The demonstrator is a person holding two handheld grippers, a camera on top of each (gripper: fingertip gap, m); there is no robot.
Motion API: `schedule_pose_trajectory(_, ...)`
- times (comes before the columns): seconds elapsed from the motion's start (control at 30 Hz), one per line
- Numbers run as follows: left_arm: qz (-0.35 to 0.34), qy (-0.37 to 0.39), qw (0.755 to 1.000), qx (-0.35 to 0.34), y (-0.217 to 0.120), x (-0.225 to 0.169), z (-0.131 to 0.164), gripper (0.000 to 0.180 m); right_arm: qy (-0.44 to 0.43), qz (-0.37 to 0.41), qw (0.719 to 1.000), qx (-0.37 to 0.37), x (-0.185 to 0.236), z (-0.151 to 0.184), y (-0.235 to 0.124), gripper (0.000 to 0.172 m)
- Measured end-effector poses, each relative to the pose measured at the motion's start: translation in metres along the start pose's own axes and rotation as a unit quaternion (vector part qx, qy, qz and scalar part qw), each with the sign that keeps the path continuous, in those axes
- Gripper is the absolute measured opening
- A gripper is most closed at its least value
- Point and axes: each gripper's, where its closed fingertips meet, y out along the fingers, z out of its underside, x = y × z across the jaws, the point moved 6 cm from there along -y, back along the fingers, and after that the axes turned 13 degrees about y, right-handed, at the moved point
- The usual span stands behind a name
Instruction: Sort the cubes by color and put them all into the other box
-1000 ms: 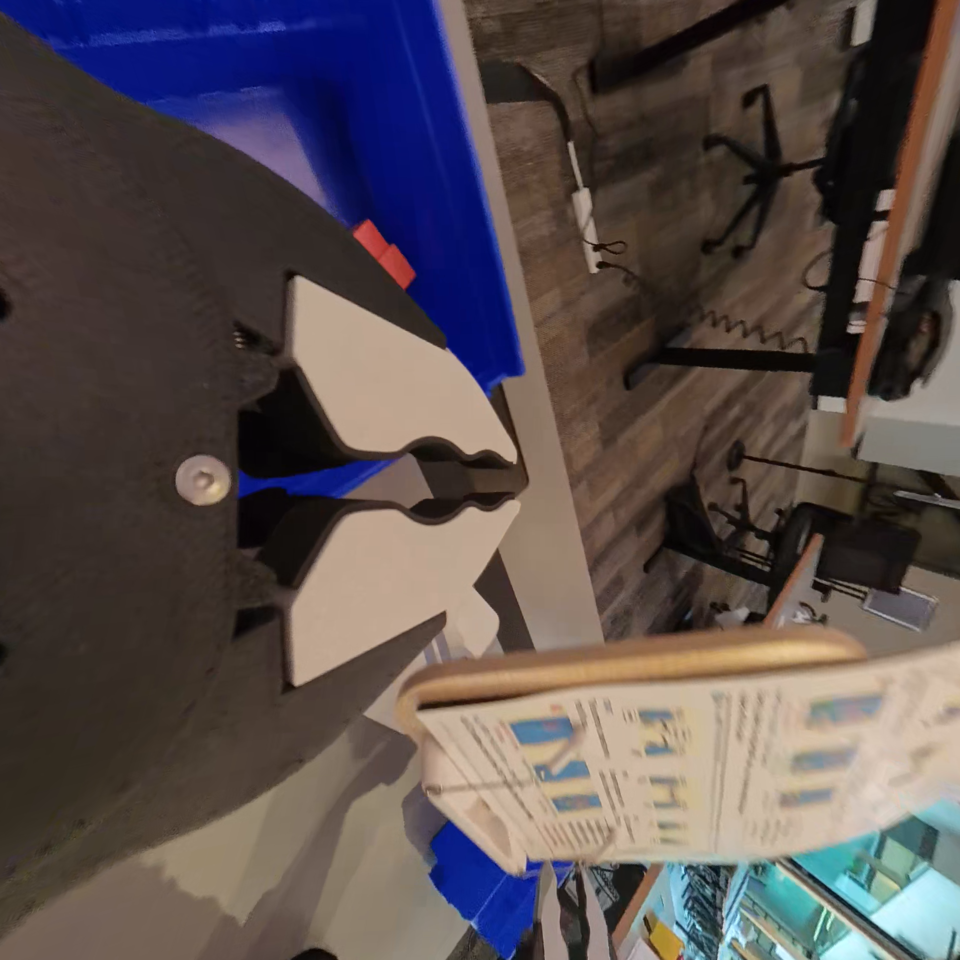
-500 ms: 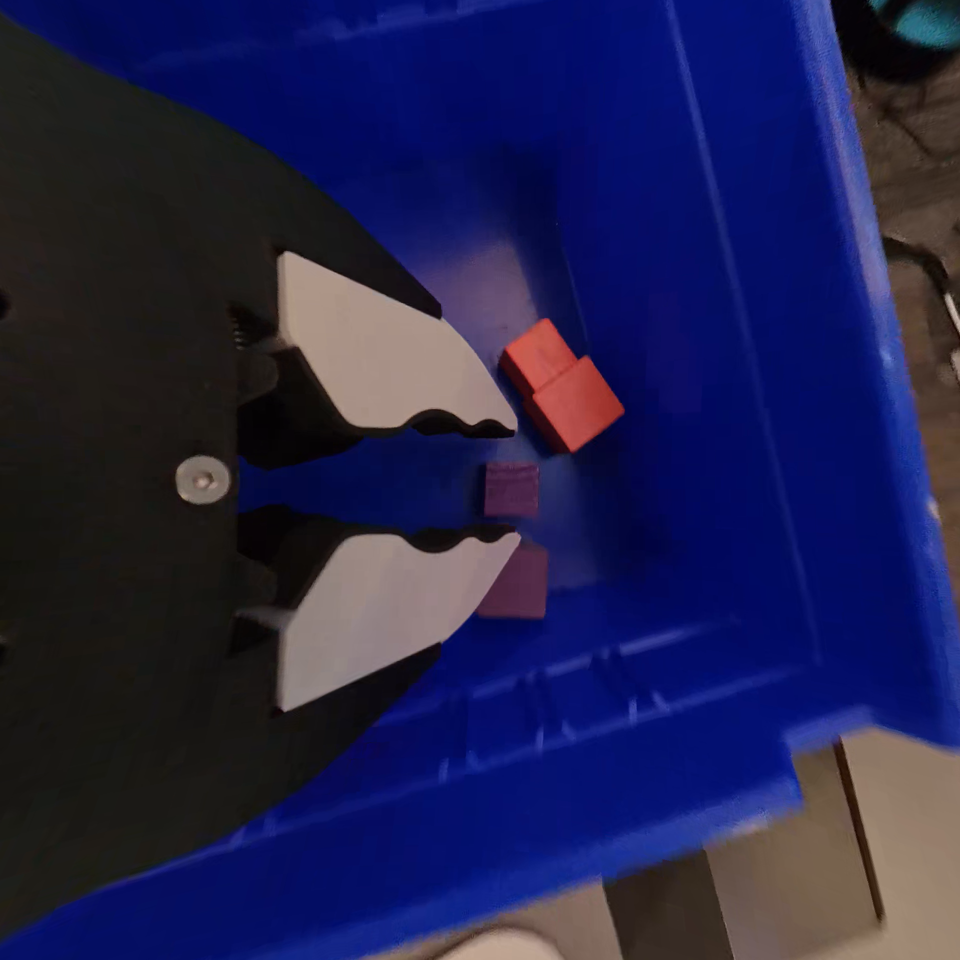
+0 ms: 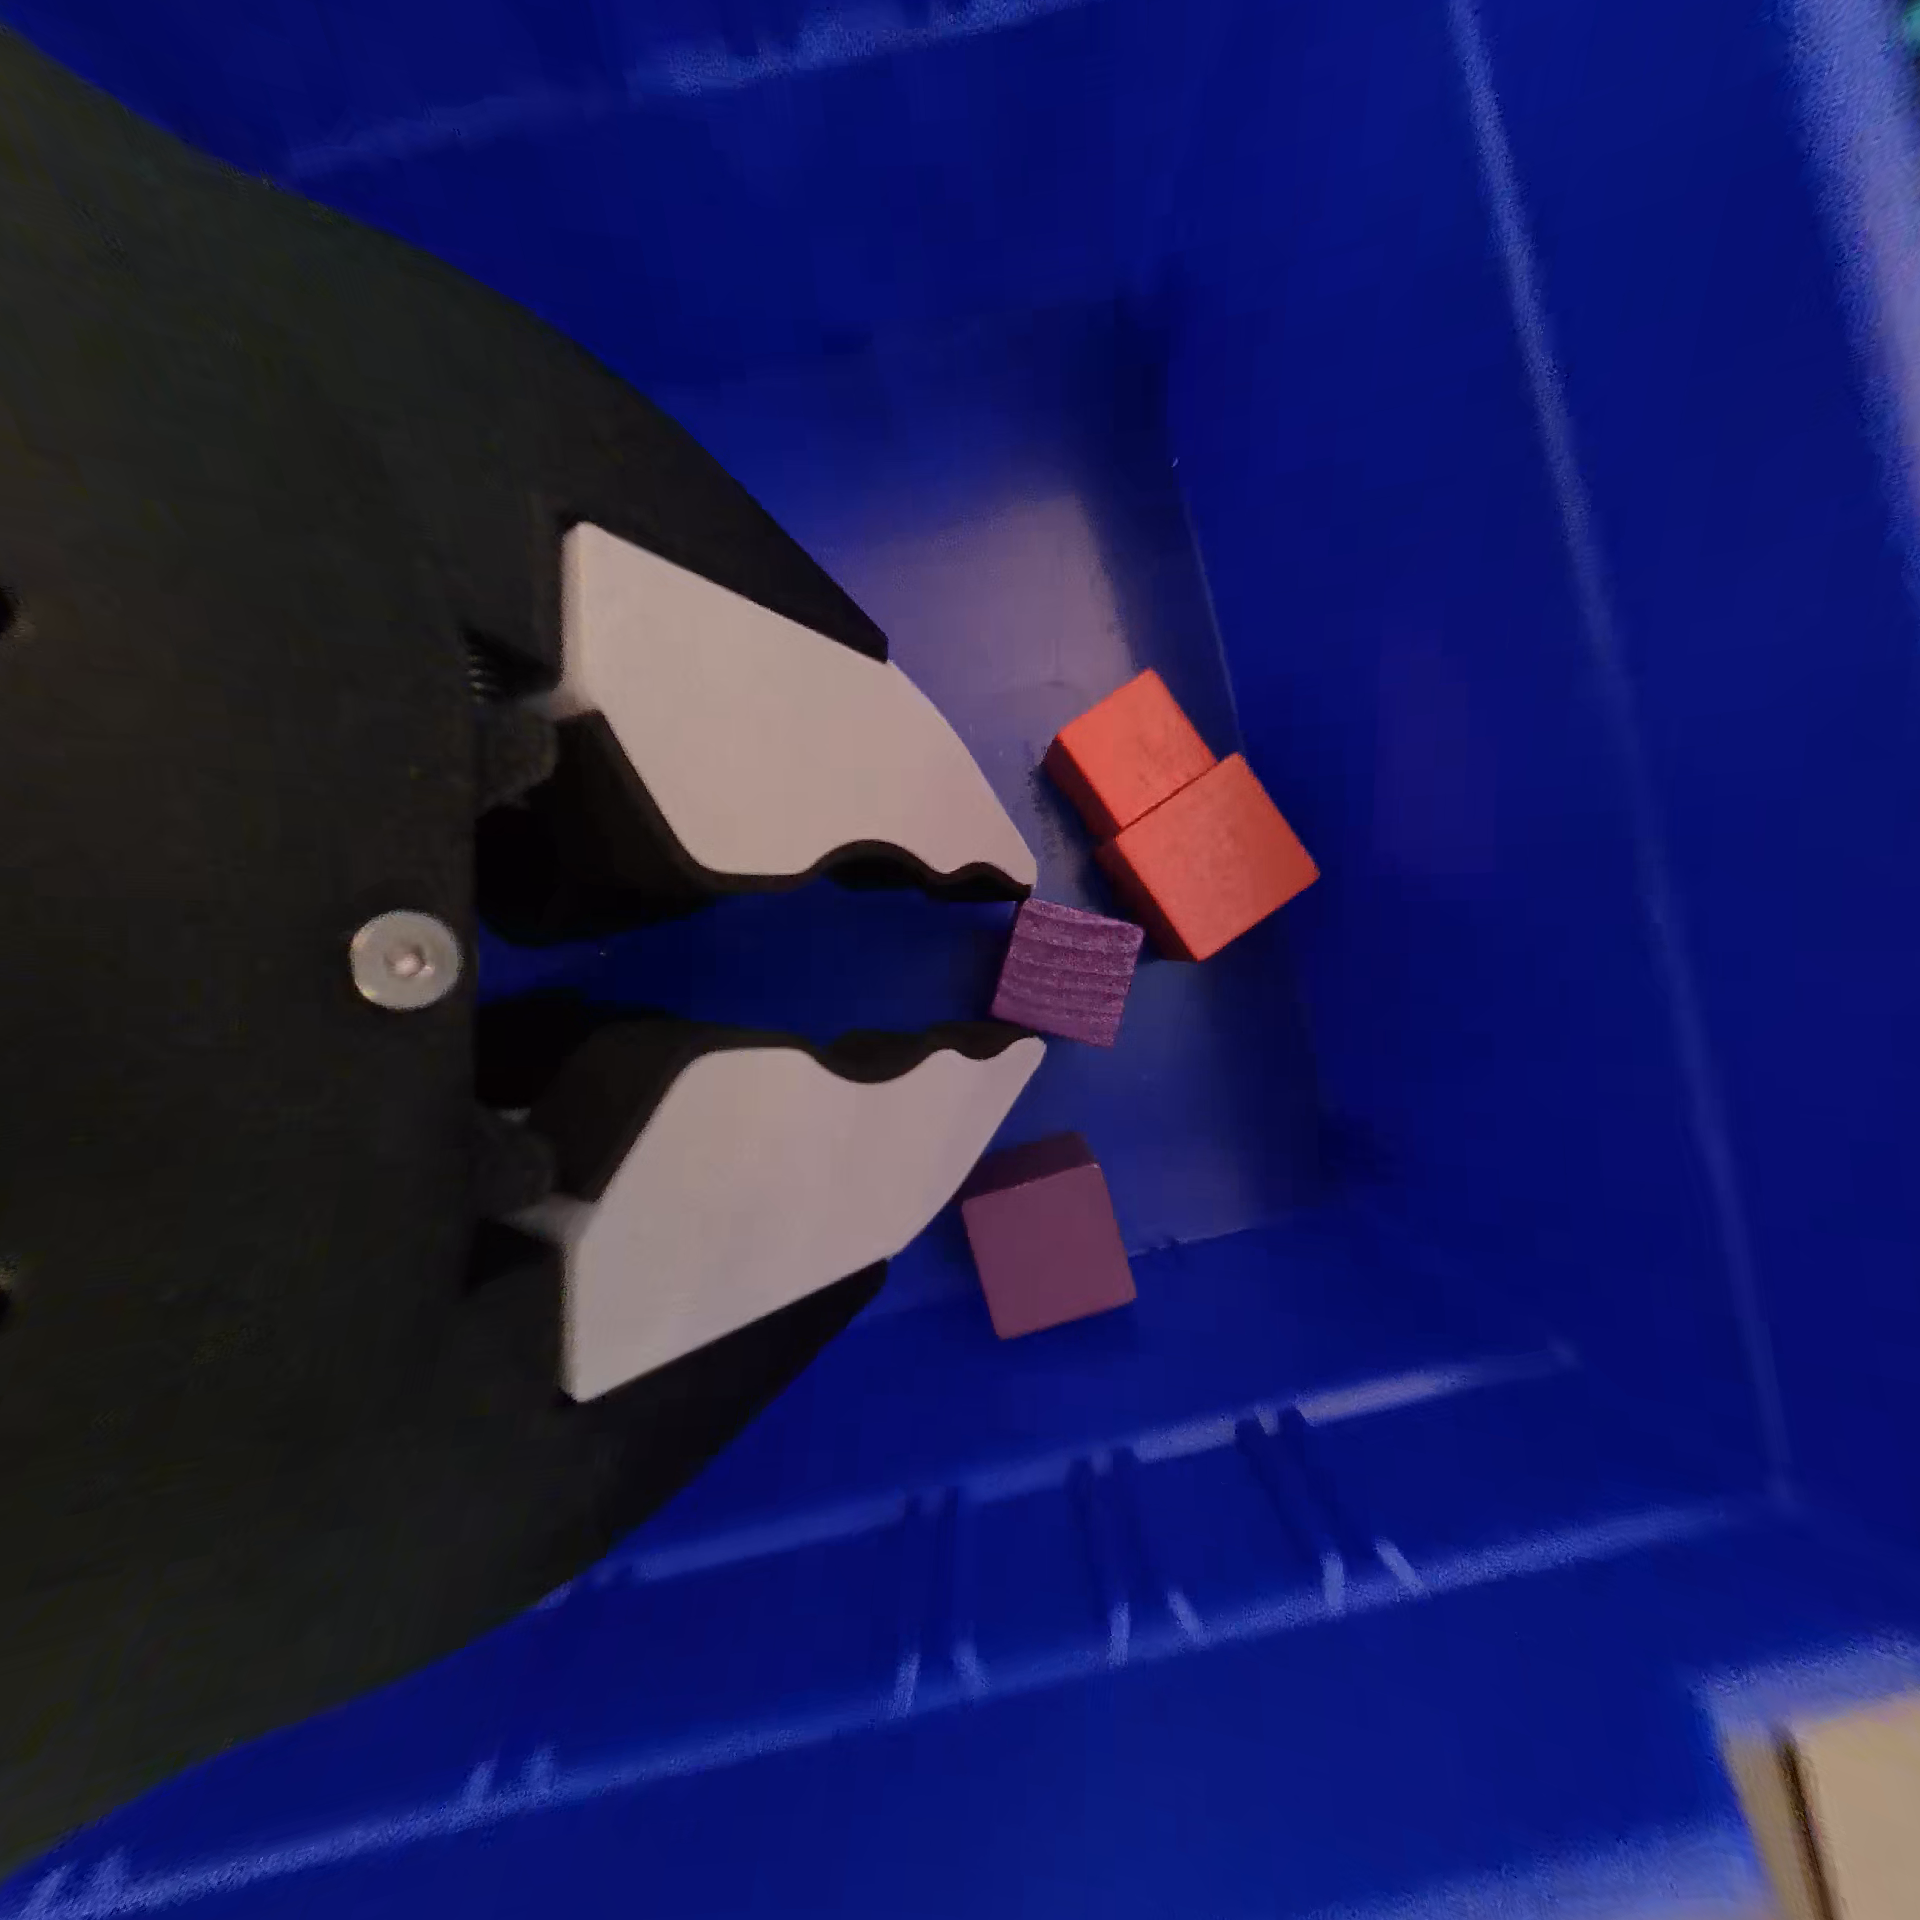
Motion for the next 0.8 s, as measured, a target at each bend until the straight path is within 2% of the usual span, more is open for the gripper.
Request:
schedule_pose_trajectory(0.03,0.002,-0.005,1.000,-0.019,-0.007,0.001,-0.003,0.023,-0.002,0.003,1.000,-0.005,0.000,-0.001,-0.002,0.031)
schedule_pose_trajectory(0.13,0.037,-0.033,0.994,-0.098,-0.042,0.002,-0.016,0.023,-0.004,0.015,1.000,-0.015,-0.003,-0.004,-0.011,0.031)
schedule_pose_trajectory(0.27,0.080,-0.031,0.971,-0.223,-0.119,-0.009,-0.044,0.022,-0.003,0.045,0.997,-0.061,-0.011,-0.013,-0.033,0.031)
schedule_pose_trajectory(0.37,0.122,-0.001,0.939,-0.322,-0.182,-0.038,-0.066,0.022,-0.040,0.060,0.985,-0.154,-0.005,-0.033,-0.057,0.033)
schedule_pose_trajectory(0.5,0.221,0.065,0.882,-0.411,-0.242,-0.104,-0.089,0.022,-0.100,0.053,0.946,-0.303,0.026,-0.065,-0.090,0.033)
schedule_pose_trajectory(0.57,0.284,0.096,0.851,-0.432,-0.257,-0.143,-0.097,0.022,-0.112,0.045,0.926,-0.358,0.044,-0.078,-0.100,0.032)
schedule_pose_trajectory(0.67,0.390,0.127,0.802,-0.435,-0.261,-0.203,-0.106,0.022,-0.149,0.037,0.895,-0.420,0.073,-0.090,-0.103,0.034)
schedule_pose_trajectory(0.8,0.492,0.151,0.750,-0.415,-0.252,-0.268,-0.108,0.022,-0.171,0.052,0.877,-0.446,0.099,-0.100,-0.094,0.043)
